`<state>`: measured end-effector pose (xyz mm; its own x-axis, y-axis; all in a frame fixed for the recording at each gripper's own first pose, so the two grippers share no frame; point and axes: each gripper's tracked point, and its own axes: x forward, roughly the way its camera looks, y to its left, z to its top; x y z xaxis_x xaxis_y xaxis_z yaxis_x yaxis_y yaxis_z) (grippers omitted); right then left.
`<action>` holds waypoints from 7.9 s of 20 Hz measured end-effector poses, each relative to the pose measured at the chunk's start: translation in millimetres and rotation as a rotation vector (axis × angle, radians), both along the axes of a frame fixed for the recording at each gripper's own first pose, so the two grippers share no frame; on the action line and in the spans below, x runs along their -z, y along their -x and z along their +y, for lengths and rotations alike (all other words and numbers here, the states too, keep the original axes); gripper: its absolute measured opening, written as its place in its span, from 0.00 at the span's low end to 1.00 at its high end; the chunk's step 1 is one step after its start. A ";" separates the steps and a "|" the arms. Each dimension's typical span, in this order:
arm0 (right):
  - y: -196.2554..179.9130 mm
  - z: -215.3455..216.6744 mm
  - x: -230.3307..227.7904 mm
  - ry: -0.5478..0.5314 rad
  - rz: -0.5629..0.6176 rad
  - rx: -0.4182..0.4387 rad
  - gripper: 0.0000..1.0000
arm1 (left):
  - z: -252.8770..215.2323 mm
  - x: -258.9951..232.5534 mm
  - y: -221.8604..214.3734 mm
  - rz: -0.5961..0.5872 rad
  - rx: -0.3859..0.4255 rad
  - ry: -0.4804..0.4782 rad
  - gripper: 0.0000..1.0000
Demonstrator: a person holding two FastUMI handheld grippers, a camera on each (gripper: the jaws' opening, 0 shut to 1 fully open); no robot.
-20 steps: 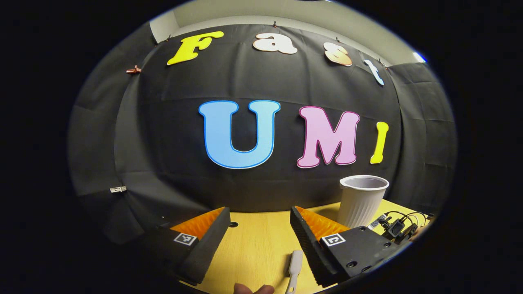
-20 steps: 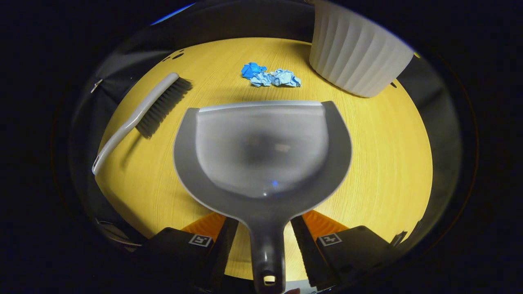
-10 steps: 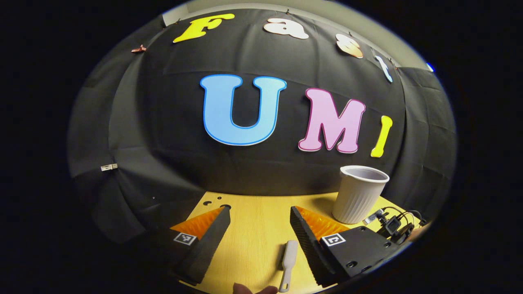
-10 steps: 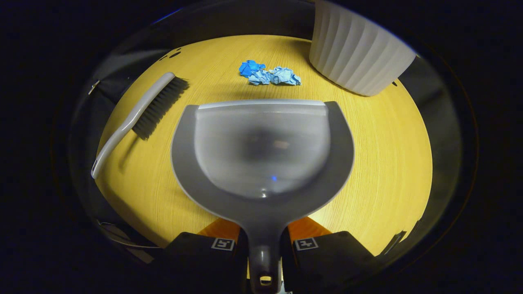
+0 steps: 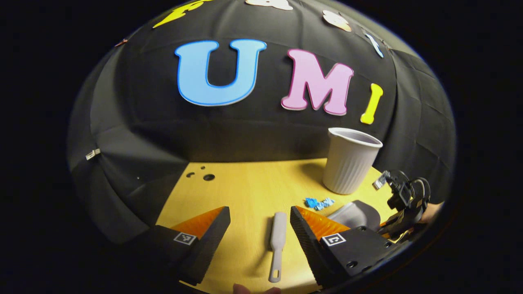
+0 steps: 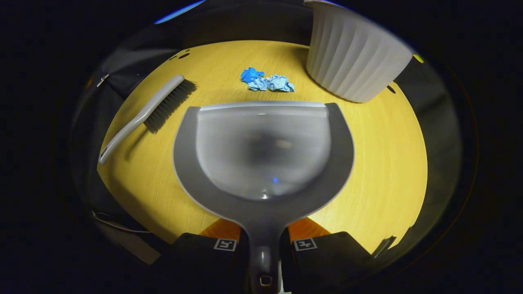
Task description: Pick up the small broom and dustpan from the desktop, sweep the trash into the dustpan with the broom, and then empty the trash into the garbage bin.
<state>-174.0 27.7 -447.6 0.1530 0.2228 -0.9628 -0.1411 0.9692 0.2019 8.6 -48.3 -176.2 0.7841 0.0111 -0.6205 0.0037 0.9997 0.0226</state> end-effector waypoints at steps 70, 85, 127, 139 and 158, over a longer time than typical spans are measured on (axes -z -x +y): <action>-4.8 -49.3 18.5 -0.019 0.093 -0.195 0.35 | -131.3 215.6 -163.1 0.772 0.690 -0.097 0.27; -3.5 -43.5 -5.2 -0.011 0.045 -0.098 0.35 | -63.3 141.7 -239.7 0.683 0.498 -0.013 0.27; -42.7 -33.2 -4.6 0.466 0.104 -0.122 0.35 | -0.4 118.4 -226.2 0.738 0.116 0.034 0.27; -59.5 -63.3 -14.6 0.687 0.080 -0.460 0.35 | 1.4 113.4 -233.9 0.738 0.111 0.032 0.27; -48.4 -29.6 -0.9 0.161 -0.196 0.074 0.35 | -17.4 83.8 -242.2 0.683 0.113 -0.023 0.27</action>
